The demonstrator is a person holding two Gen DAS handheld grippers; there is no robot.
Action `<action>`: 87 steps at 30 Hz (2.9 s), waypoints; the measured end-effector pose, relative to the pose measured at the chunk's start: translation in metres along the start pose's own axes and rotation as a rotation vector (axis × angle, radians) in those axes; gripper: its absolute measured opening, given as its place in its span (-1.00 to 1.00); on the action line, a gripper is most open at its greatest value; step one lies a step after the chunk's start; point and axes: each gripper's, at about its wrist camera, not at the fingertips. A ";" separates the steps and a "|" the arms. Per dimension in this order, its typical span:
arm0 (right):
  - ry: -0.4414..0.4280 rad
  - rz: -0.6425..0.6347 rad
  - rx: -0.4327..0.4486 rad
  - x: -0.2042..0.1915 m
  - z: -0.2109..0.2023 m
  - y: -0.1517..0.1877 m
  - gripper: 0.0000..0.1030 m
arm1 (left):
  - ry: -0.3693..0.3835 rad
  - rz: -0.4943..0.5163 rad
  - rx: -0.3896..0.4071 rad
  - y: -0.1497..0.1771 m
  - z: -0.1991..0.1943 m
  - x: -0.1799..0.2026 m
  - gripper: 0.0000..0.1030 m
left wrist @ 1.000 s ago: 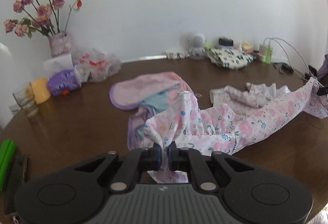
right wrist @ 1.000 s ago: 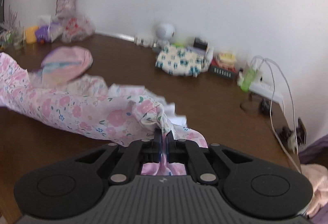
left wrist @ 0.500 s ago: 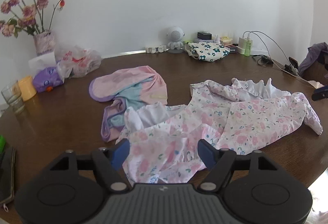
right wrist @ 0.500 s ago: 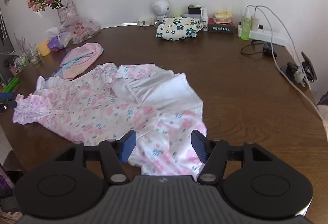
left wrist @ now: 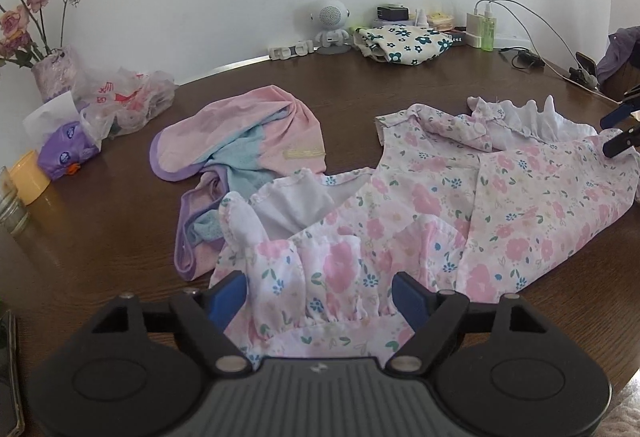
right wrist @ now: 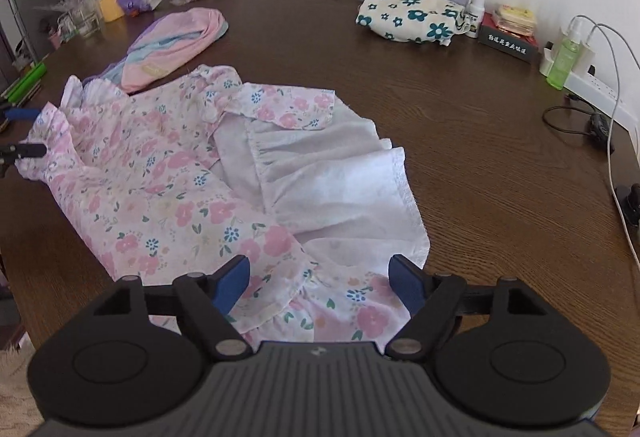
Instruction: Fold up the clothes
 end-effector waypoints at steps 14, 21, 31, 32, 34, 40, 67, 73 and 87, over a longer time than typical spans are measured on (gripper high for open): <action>-0.001 -0.184 -0.003 -0.029 -0.024 0.024 -0.92 | 0.049 -0.010 0.054 0.017 -0.026 0.004 -0.95; 0.037 -0.176 0.014 -0.040 -0.057 0.062 -0.92 | 0.023 -0.053 0.118 0.036 -0.067 0.016 -0.96; 0.477 -0.261 0.276 -0.043 -0.047 -0.031 -0.94 | -0.257 0.135 0.194 -0.128 -0.003 -0.007 -0.97; 0.537 -0.270 0.324 -0.042 -0.054 -0.049 -0.94 | -0.298 0.147 0.238 -0.151 -0.005 -0.009 -0.97; 0.626 -0.269 0.417 -0.040 -0.077 -0.077 -0.94 | -0.361 0.163 0.377 -0.186 -0.029 -0.012 -0.97; 0.743 -0.395 0.601 -0.049 -0.134 -0.075 -0.94 | -0.453 0.301 0.583 -0.187 -0.086 0.003 -0.96; 0.088 -0.078 0.134 -0.023 -0.069 0.102 0.20 | 0.344 0.189 0.223 -0.080 -0.029 0.123 0.48; 0.115 -0.086 0.093 -0.013 -0.059 0.114 0.23 | 0.441 0.116 0.068 -0.125 0.052 0.159 0.44; 0.081 -0.022 0.142 0.015 -0.073 0.132 0.25 | 0.533 0.211 0.293 -0.069 -0.061 0.179 -1.00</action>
Point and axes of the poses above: each gripper's, at about its wrist camera, not at the fingertips, and z roughly the way its jaws point, x to its right, y to its underside, and after that the axes turned 15 degrees about z, right-handed
